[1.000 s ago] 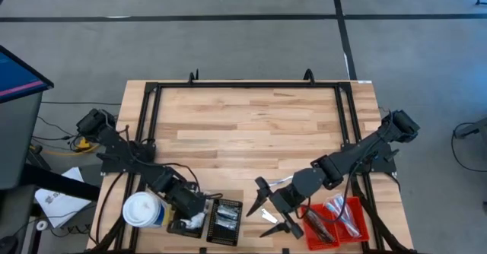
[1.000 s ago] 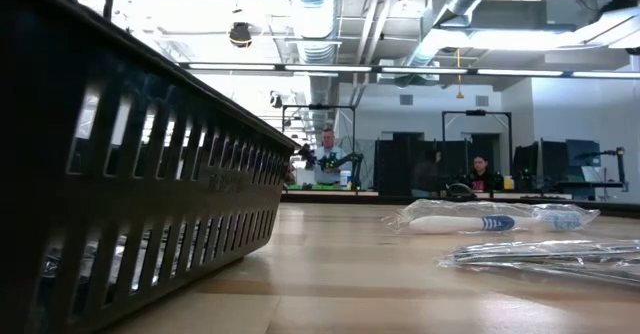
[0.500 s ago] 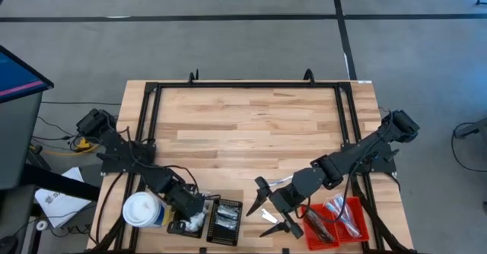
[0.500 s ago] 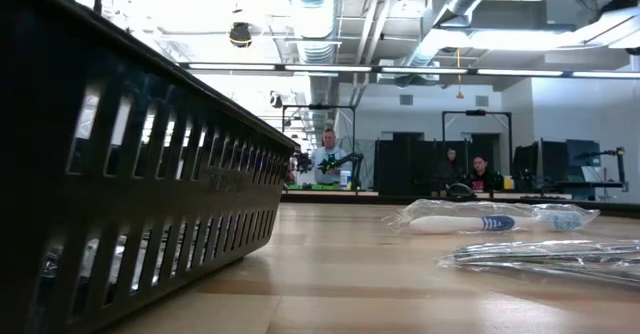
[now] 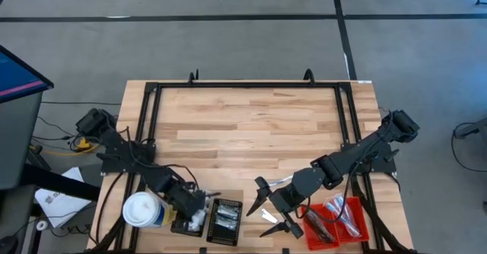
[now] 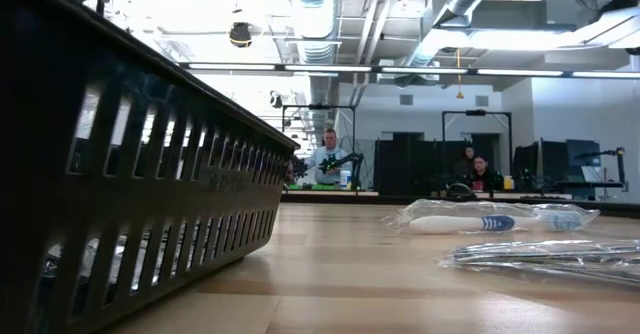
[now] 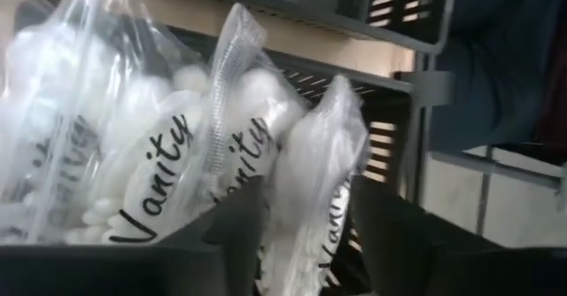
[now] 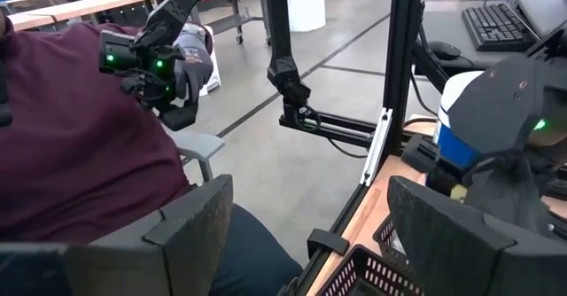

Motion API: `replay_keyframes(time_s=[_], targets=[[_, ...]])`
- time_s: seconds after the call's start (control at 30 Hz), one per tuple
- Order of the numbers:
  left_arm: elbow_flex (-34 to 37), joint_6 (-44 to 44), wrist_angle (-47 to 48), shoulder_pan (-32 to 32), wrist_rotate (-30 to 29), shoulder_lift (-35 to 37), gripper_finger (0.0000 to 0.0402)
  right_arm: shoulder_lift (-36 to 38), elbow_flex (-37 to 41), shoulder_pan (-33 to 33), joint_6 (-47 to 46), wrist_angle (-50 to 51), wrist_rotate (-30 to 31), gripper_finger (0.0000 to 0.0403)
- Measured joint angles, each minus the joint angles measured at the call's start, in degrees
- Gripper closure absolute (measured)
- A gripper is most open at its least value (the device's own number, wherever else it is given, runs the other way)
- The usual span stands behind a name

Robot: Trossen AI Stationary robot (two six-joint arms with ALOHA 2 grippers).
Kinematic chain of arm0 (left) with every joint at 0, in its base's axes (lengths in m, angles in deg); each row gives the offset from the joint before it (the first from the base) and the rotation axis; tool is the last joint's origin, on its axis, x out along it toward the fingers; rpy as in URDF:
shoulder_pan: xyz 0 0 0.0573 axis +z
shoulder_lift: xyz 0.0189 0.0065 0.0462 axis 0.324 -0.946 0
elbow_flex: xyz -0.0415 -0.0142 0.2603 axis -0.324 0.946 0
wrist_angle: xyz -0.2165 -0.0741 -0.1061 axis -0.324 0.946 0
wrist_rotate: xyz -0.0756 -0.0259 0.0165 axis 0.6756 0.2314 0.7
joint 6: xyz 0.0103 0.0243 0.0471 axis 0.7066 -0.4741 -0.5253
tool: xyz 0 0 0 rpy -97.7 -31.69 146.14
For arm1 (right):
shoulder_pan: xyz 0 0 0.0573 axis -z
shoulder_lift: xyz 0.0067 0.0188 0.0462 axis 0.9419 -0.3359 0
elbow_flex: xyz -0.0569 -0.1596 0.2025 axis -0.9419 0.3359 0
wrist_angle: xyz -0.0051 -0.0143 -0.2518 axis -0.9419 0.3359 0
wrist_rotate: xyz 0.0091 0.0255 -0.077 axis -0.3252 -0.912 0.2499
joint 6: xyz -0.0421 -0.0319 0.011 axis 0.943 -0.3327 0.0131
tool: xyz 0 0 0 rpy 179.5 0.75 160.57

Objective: Pick & Place Travel size toiletries
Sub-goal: Put the cotton pack into the left black bin

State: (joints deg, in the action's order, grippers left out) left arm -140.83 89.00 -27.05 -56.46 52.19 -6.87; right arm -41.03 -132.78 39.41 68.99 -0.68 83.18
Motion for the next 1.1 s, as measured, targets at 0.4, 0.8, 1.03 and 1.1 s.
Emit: replay_keyframes(time_s=[0.4, 0.8, 1.03, 1.1], targets=[[-0.11, 2.80, 0.10, -0.37, -3.69, 13.13, 0.0150, 0.00, 0.00, 0.72, 0.00, 0.60, 0.00, 0.0109], [-0.11, -9.31, -7.20, 0.78, 10.51, 10.83, 0.0395, 0.00, 0.00, 1.03, -0.01, 0.60, 0.00, 0.0109], [-0.11, -13.82, -8.61, 5.79, 31.04, -0.73, 0.0401, 0.00, 0.00, 1.12, -0.01, 0.80, 0.02, 0.0109], [-0.11, -15.74, -8.75, 7.96, 33.79, -2.64, 0.0401, 0.00, 0.00, 1.09, -0.01, 0.92, 0.02, 0.0109]])
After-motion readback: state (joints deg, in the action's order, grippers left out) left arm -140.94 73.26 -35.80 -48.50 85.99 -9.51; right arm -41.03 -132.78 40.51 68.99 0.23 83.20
